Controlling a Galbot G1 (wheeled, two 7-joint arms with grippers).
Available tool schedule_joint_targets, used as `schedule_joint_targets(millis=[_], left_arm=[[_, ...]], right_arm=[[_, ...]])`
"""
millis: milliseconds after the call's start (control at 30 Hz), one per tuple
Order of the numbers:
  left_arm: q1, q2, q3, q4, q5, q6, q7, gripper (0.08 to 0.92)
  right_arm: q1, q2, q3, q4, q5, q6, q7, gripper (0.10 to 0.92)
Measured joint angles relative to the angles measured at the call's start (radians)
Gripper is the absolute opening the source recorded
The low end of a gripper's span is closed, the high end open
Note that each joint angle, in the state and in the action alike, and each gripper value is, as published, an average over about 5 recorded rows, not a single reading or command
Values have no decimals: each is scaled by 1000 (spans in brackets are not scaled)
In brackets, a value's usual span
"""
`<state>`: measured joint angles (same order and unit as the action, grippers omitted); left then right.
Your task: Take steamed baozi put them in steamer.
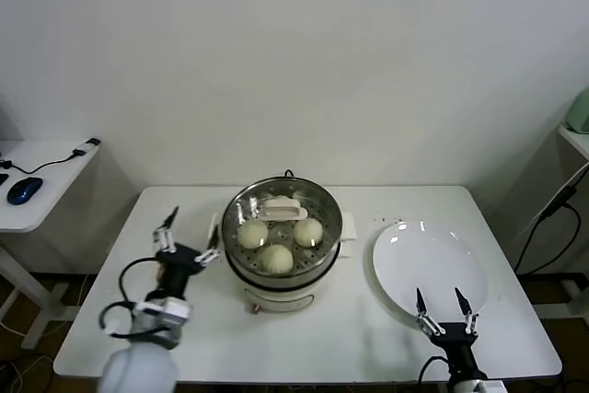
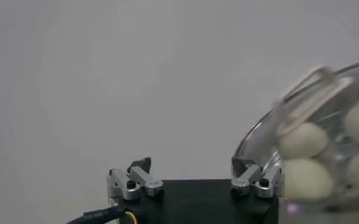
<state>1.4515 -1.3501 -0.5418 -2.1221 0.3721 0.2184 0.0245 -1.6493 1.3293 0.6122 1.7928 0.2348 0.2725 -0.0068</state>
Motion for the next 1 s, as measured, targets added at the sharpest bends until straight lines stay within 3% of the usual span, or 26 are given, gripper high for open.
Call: schedule_joint_targets(millis=[333, 600, 1000], left_arm=[[55, 45, -150, 186, -404, -168, 23, 823], [82, 43, -149, 300, -505, -273, 29, 823], [102, 34, -116, 352, -561, -350, 35, 823]], right_arm=[[7, 1, -2, -14, -1, 11, -1, 823], [7, -2, -5, -21, 6, 6, -4, 823], [7, -1, -5, -25, 10, 6, -5, 823]])
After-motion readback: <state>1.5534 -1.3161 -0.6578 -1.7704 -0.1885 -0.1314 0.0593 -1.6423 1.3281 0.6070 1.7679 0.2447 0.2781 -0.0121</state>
